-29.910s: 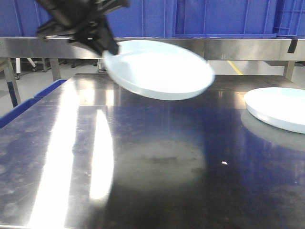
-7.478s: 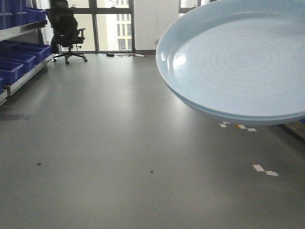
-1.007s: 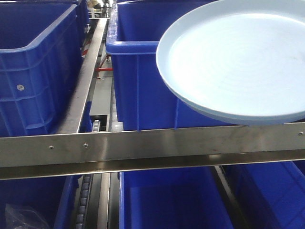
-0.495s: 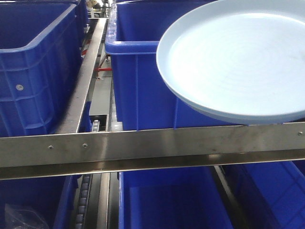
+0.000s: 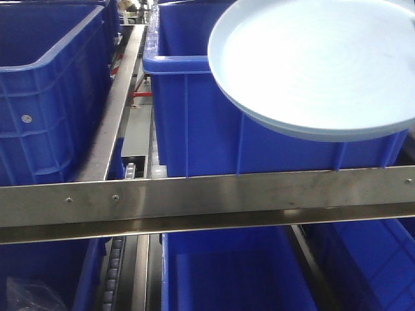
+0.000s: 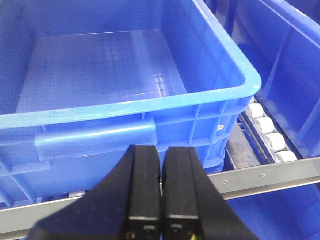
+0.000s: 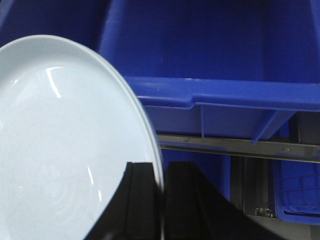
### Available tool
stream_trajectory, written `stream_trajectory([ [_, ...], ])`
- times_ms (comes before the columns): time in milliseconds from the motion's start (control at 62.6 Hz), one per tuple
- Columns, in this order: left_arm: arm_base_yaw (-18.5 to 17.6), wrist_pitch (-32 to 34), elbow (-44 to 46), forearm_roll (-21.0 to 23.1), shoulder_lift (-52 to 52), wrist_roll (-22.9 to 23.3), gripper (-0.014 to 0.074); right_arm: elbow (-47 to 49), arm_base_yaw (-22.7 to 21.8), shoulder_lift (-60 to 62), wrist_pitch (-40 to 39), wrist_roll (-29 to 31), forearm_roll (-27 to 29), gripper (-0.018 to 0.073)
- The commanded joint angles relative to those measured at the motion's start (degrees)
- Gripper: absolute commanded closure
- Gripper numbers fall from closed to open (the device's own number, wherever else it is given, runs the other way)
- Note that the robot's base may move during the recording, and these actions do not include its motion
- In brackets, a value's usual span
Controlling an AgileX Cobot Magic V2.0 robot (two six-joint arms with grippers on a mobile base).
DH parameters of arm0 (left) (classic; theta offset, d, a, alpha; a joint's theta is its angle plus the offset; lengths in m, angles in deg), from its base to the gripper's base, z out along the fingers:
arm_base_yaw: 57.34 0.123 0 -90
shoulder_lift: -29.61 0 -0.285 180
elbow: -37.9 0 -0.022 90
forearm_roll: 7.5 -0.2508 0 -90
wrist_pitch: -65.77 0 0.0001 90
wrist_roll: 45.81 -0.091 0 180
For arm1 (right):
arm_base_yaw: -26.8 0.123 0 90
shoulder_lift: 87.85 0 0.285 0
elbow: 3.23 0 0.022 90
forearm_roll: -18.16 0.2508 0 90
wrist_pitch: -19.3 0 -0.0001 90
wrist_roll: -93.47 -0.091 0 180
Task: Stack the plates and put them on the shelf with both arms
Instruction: 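Lower the plate stack with the right gripper into the blue crate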
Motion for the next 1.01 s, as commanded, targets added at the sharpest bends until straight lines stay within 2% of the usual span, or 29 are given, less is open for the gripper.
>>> stream_trajectory([
  [0,0.09,4.65,1.83,0.20,0.07,-0.09,0.0510,1.57,-0.13,0.91,-5.61,0.26,0.37,0.0512],
  [479,0.09,4.65,1.83,0.20,0.07,-0.09,0.0510,3.34,-0.20,-1.11,-11.85,0.26,0.37,0.0512],
  [751,0.09,4.65,1.83,0.20,0.07,-0.09,0.0510,13.89,-0.81,-10.75,-10.80,0.26,0.37,0.0512],
  [991,0.09,4.65,1.83,0.20,0.07,-0.09,0.0510,25.55,-5.26,-21.98,-11.08,0.26,0.37,0.0512],
])
